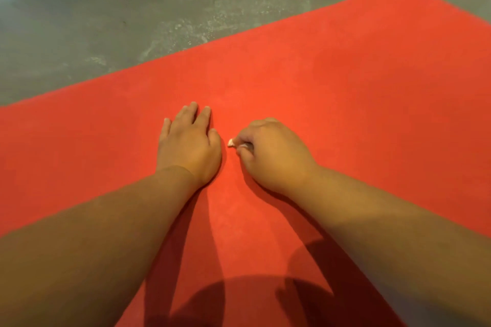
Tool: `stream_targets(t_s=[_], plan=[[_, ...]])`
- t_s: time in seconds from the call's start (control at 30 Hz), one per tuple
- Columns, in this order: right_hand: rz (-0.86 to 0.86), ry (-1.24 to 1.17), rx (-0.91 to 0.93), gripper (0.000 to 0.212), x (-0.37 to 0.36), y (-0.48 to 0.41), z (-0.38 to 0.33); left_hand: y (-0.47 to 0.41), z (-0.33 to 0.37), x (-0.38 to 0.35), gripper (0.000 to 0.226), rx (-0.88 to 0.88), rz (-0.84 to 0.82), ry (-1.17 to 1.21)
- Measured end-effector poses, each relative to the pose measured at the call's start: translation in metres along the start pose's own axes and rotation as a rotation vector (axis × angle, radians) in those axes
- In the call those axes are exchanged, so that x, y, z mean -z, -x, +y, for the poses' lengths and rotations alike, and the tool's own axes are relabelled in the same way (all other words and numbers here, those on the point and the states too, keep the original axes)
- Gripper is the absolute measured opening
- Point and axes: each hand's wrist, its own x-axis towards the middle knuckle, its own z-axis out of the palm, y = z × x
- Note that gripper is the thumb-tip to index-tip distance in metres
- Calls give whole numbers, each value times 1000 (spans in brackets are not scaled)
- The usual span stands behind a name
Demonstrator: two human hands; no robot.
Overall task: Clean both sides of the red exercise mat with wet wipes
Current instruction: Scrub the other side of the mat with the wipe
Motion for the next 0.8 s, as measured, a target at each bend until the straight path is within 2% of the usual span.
stream_targets(t_s=[0.07,0.2,0.23,0.3,0.4,0.5,0.6,0.7,0.73,0.8], plan=[[4,54,-6,21,7,-12,22,0,-1,0,53,-7,8,2],[163,140,-418,22,24,-57,83,-1,-3,-3,50,-5,36,32],[199,119,-459,23,22,-61,84,-3,-4,-4,49,-7,53,38],[186,95,-402,25,9,-58,63,-6,-6,-4,50,-3,96,53],[171,-22,-124,23,-14,-28,8,-14,-7,-3,46,7,164,59],[119,-81,35,22,-20,-7,-11,-26,-13,-1,38,-22,191,48],[119,43,-44,24,-11,-37,29,-39,-18,1,33,-65,181,44],[194,126,-357,22,11,-73,82,-57,-24,3,24,-111,169,62],[221,133,-390,21,10,-76,85,-63,-27,2,21,-123,166,54],[210,146,-343,20,-1,-75,69,-74,-29,0,19,-120,178,48]])
